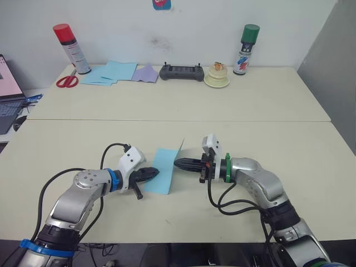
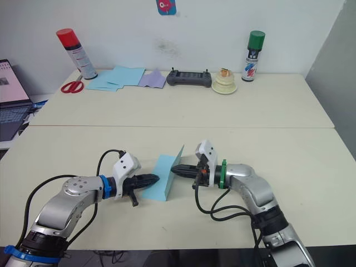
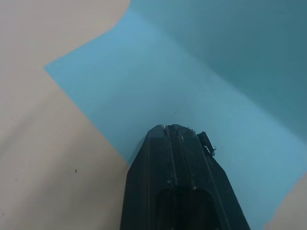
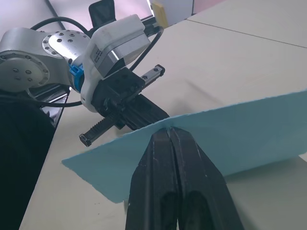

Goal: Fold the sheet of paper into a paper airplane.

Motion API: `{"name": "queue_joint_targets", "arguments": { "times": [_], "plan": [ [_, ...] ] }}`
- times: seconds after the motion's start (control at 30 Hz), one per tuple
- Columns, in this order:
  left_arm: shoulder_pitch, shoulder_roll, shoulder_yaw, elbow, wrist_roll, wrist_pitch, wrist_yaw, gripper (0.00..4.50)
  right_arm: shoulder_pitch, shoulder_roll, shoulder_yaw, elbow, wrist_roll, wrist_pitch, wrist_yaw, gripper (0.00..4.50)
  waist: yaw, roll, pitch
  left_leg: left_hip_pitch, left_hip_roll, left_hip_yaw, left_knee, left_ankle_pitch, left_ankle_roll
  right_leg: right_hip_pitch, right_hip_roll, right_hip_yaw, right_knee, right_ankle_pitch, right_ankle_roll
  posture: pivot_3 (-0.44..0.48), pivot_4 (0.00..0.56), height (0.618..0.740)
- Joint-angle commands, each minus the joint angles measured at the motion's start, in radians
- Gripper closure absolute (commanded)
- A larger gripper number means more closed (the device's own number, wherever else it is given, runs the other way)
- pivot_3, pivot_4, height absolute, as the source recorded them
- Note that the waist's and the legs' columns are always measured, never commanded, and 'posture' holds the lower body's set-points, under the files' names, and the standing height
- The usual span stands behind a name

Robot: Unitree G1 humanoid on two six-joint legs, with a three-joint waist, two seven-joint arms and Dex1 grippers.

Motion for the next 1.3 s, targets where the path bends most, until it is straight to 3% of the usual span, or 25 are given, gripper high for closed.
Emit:
{"name": "queue_joint_targets", "arguments": {
  "times": [0.03,0.6,0.97,1.13,1.3],
  "plan": [
    [0.060,0.021,-0.007,0.015,0.013,0.041,0.005,4.50,-0.042,0.040,0.036,0.062,-0.059,-0.088,-0.001,4.48,-0.003,0.000,0.000,0.000,0.000,0.000,0.000,0.000,0.000,0.000,-0.001,0.000,0.000,0.000,0.000,0.000,0.150,0.740],
    [0.127,0.068,0.059,-0.039,-0.011,0.075,0.012,4.50,-0.106,0.140,0.114,0.324,-0.272,-0.277,-0.052,4.48,-0.005,0.000,0.000,0.001,0.002,-0.001,-0.002,0.000,0.000,-0.001,-0.001,0.000,0.000,0.000,-0.002,0.000,0.150,0.740],
    [0.144,0.128,0.142,-0.037,-0.085,0.105,-0.041,4.50,-0.096,0.154,0.119,0.332,-0.304,-0.287,-0.019,4.48,-0.006,0.000,0.000,0.001,0.003,-0.001,-0.002,0.000,0.000,-0.001,-0.001,-0.001,0.000,-0.001,-0.002,0.000,0.150,0.740],
    [0.063,0.159,0.307,0.076,-0.178,0.117,-0.066,4.50,-0.094,0.160,0.125,0.346,-0.321,-0.292,-0.025,4.48,-0.005,0.000,0.001,0.001,0.004,-0.001,-0.003,0.000,0.000,-0.002,0.000,-0.002,0.000,-0.001,-0.003,0.000,0.150,0.740],
    [0.012,0.190,0.319,0.096,-0.200,0.114,-0.112,4.50,-0.088,0.158,0.133,0.349,-0.330,-0.295,-0.021,4.48,-0.001,-0.003,0.001,0.000,0.011,0.000,-0.003,0.000,0.000,-0.002,0.001,-0.002,-0.001,-0.001,-0.003,0.000,0.150,0.740]
  ]
}}
